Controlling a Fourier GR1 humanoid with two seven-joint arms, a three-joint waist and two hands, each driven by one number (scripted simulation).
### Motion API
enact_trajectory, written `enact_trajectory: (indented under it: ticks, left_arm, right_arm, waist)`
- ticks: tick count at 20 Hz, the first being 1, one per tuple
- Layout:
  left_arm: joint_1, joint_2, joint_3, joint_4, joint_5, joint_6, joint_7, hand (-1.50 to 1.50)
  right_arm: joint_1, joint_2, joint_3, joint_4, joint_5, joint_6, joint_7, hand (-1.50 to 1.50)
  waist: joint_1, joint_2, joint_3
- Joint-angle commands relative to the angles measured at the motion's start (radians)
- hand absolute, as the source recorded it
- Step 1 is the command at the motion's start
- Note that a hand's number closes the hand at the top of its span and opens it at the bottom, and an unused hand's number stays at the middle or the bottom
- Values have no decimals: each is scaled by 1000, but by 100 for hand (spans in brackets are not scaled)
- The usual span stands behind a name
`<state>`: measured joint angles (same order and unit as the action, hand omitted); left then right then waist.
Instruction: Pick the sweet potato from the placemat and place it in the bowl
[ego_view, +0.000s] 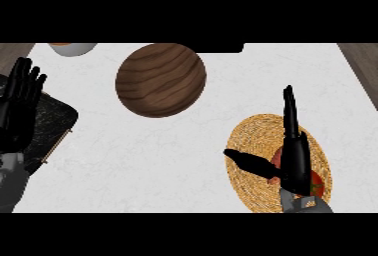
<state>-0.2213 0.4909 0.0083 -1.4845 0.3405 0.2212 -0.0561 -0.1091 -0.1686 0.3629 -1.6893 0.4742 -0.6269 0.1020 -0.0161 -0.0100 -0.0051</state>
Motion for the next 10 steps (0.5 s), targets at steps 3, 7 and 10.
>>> enact_trajectory:
  ticks: [3, 7, 10]
  left_arm:
    - [43, 7, 29, -6, 19, -29, -21, 0]
    - [24, 22, 41, -11, 13, -20, -4, 0]
    - [20, 16, 41, 4, 9, -21, -13, 0]
  right_arm:
    - [80, -90, 56, -187, 327, 102, 378, -150]
    - [97, -162, 17, -368, 371, 335, 627, -150]
    - [115, -227, 44, -408, 337, 545, 755, -150]
  waist:
    - [-15, -6, -2]
    - [-25, -8, -2]
    - [-20, -2, -3]
